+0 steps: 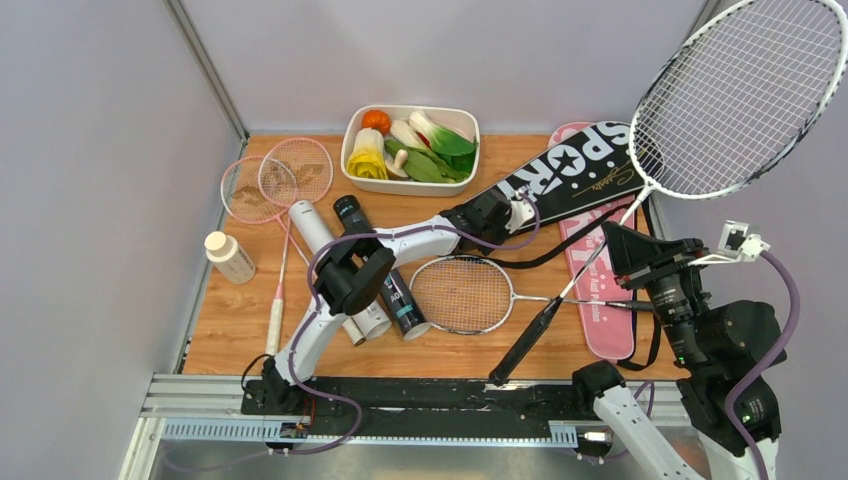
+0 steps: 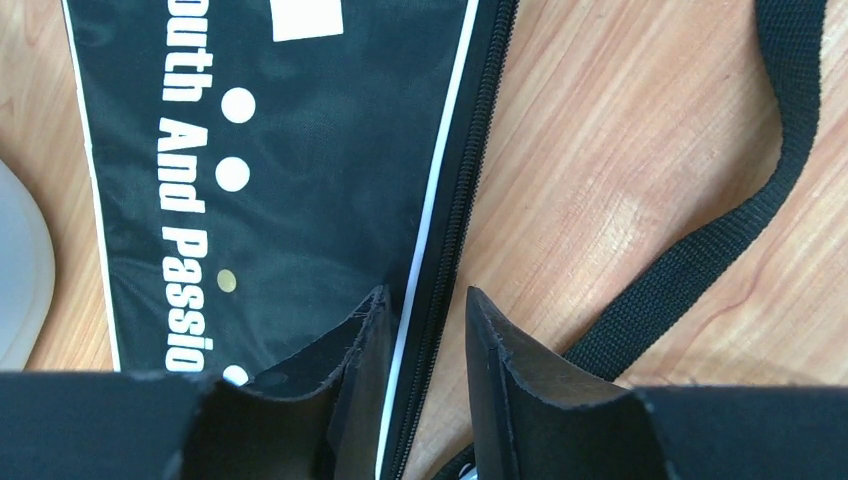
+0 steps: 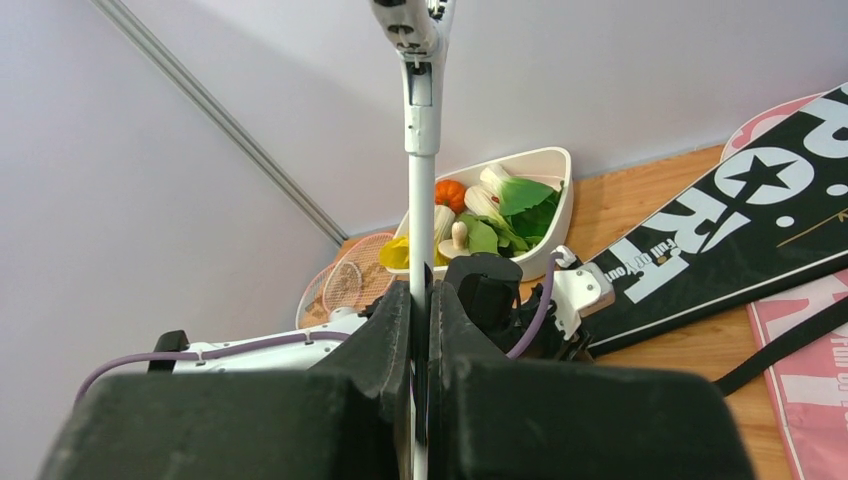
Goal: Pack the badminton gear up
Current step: Pick up the racket from the center of the board, then place the racket in the racket bag.
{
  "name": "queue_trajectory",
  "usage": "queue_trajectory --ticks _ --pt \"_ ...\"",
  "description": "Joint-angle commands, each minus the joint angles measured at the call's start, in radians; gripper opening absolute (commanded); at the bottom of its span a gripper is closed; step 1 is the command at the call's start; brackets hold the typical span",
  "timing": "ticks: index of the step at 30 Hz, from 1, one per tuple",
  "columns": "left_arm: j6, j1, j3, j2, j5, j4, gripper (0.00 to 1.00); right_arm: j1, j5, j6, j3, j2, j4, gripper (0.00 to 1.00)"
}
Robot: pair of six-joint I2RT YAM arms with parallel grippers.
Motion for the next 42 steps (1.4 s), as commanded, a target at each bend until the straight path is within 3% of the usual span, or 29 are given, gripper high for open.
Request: queue_trajectory --ticks 1,4,5,7,8,17,27,36,42 --pt "0.021 -0.012 0.060 0.033 -0.008 -0.018 0.39 0.000 0.011 -0.006 0.044 -0.028 0.018 0.00" --pt "0.035 -0.018 0.065 0.034 -0.014 -0.019 0.25 0.000 0.019 -0.009 0.043 -0.033 0.017 0.00" --pt "0.039 -0.022 0.064 0.029 -0.014 -0.018 0.14 0.001 0.020 -0.012 0.040 -0.032 0.016 0.00" --pt "0.041 -0.028 0.064 0.012 -0.026 -0.015 0.02 0.001 0.015 -0.017 0.026 -0.031 0.017 0.00" --pt "0.039 -0.029 0.070 0.005 -0.045 -0.017 0.01 0.000 0.009 -0.017 0.009 -0.033 0.015 0.00" --pt "-0.132 -0.030 0.096 -0.142 -0.116 0.008 0.00 0.001 -0.030 0.041 -0.188 -0.031 -0.024 0.00" --pt "-0.299 -0.007 0.188 -0.152 -0.085 -0.069 0.00 0.002 -0.022 0.196 -0.379 -0.049 -0.085 0.00" --pt "-0.482 0.038 0.202 -0.170 -0.097 -0.072 0.00 0.001 -0.070 0.395 -0.497 -0.173 -0.116 0.00" --pt "-0.525 0.040 0.199 -0.180 -0.083 -0.061 0.00 0.001 -0.092 0.399 -0.577 -0.195 -0.110 0.00"
